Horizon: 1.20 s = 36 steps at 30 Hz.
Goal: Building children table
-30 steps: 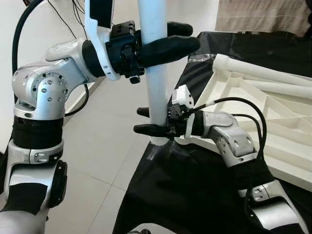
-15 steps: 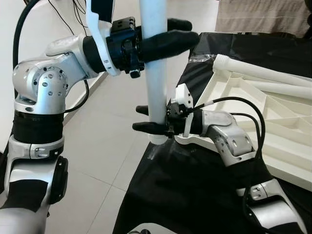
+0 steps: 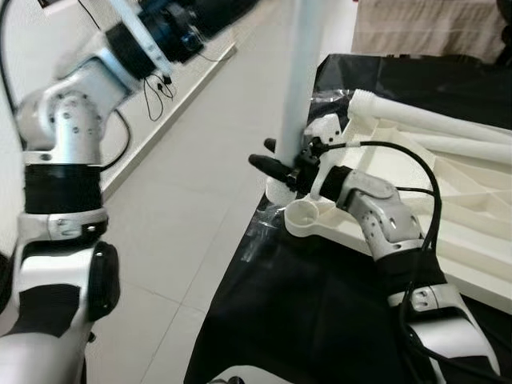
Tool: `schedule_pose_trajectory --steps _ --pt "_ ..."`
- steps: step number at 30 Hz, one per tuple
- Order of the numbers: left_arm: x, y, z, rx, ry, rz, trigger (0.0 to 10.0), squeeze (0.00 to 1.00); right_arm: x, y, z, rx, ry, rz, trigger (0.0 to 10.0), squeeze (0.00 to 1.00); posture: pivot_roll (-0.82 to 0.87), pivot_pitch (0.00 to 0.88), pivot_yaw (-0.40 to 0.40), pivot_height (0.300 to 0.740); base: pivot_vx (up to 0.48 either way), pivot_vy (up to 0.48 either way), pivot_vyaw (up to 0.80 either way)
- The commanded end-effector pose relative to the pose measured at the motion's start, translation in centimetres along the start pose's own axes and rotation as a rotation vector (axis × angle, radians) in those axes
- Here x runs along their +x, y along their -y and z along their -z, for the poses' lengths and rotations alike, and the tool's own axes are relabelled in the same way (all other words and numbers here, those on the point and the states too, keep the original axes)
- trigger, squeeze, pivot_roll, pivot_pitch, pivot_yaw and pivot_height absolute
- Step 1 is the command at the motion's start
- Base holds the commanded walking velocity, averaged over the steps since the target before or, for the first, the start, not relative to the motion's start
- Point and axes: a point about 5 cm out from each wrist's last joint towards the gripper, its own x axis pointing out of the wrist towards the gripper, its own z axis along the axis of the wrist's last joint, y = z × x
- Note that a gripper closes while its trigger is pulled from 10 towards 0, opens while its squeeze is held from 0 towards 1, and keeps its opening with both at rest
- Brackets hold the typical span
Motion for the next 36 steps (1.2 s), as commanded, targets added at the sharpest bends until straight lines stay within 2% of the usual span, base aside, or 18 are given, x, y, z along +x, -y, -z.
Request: schedule_pose_trajectory --steps 1,3,6,8,11,12,14,15,16,17,18,21,23,25,26,31,33,36 --pt "-1.0 -0.3 -1.4 0.064 0.032 -0.052 10.0 1.0 0.4 -0.1 -0.3 -0.001 0.025 0.006 0.0 0.0 -0.05 0.182 0.062 0.74 0.0 0.0 0.0" --pt "-1.9 -0.8 -2.6 0.115 0.057 -0.148 10.0 1.0 0.2 0.6 -0.8 0.021 0.069 0.06 0.0 0.0 -0.04 0.181 0.062 0.74 0.0 0.0 0.0" --pt "-1.9 -0.8 -2.6 0.115 0.057 -0.148 10.0 1.0 0.2 0.6 -0.8 0.021 0.069 0.06 0.0 0.0 -0.04 0.181 0.062 0.74 0.0 0.0 0.0" --pt "-2.6 -1.4 -3.1 0.159 0.065 -0.252 10.0 1.0 0.1 1.2 -1.4 0.045 0.126 0.119 0.0 0.0 -0.04 0.175 0.067 0.74 0.0 0.0 0.0" --pt "-2.9 -1.6 -2.9 0.168 0.058 -0.295 10.0 1.0 0.1 1.5 -1.7 0.057 0.158 0.154 0.0 0.0 -0.04 0.173 0.071 0.74 0.0 0.0 0.0" --pt "-3.3 -1.5 -2.1 0.162 0.037 -0.303 10.0 0.0 0.0 1.8 -1.9 0.066 0.182 0.192 0.0 0.0 -0.04 0.172 0.072 0.74 0.0 0.0 0.0" --pt "-3.3 -1.5 -2.1 0.162 0.037 -0.303 10.0 0.0 0.0 1.8 -1.9 0.066 0.182 0.192 0.0 0.0 -0.04 0.172 0.072 0.74 0.0 0.0 0.0" --pt "-3.8 -1.0 -0.8 0.132 0.006 -0.282 10.0 0.0 -0.1 2.1 -2.1 0.07 0.199 0.223 0.0 0.0 -0.05 0.174 0.073 0.74 0.0 0.0 0.0" --pt "-4.2 0.0 0.9 0.099 -0.036 -0.239 10.0 0.0 -0.1 2.2 -2.1 0.069 0.202 0.242 1.6 0.0 -0.05 0.176 0.072 0.74 0.0 0.0 0.0" --pt "-4.2 0.0 0.9 0.099 -0.036 -0.239 10.0 0.0 -0.1 2.2 -2.1 0.069 0.202 0.242 1.6 0.0 -0.05 0.176 0.072 0.74 0.0 0.0 0.0" --pt "-5.2 1.9 3.9 0.064 -0.119 -0.184 10.0 0.0 -0.2 2.4 -2.0 0.063 0.193 0.261 10.0 0.0 -0.04 0.18 0.07 0.74 0.0 0.0 0.0" --pt "-6.2 3.4 6.4 0.032 -0.188 -0.187 10.0 0.0 -0.2 2.4 -1.7 0.06 0.185 0.271 10.0 0.0 -0.04 0.184 0.069 0.74 0.0 0.0 0.0" --pt "-6.2 3.4 6.4 0.032 -0.188 -0.187 10.0 0.0 -0.2 2.4 -1.7 0.06 0.185 0.271 10.0 0.0 -0.04 0.184 0.069 0.74 0.0 0.0 0.0" --pt "-7.3 5.3 9.4 -0.001 -0.267 -0.201 10.0 0.0 -0.1 2.3 -1.5 0.052 0.176 0.281 10.0 0.0 -0.04 0.187 0.066 0.74 0.0 0.0 0.0" --pt "-7.9 6.0 11.0 0.018 -0.326 -0.234 10.0 0.0 -0.1 2.3 -1.4 0.054 0.175 0.286 10.0 0.0 -0.03 0.189 0.065 0.74 0.0 0.0 0.0" --pt "-8.8 6.6 12.9 0.079 -0.41 -0.291 10.0 0.0 0.1 2.2 -1.3 0.057 0.178 0.296 10.0 0.0 -0.02 0.196 0.063 0.74 0.0 0.0 0.0" --pt "-10.2 7.1 14.7 0.117 -0.478 -0.396 10.0 0.0 0.3 1.9 -1.0 0.065 0.184 0.297 10.0 0.0 -0.02 0.216 0.065 0.74 0.0 0.0 0.0" --pt "-11.5 8.0 15.7 0.134 -0.525 -0.462 10.0 0.0 0.3 1.5 -0.8 0.067 0.189 0.295 10.0 0.0 -0.01 0.228 0.067 0.74 0.0 0.0 0.0"
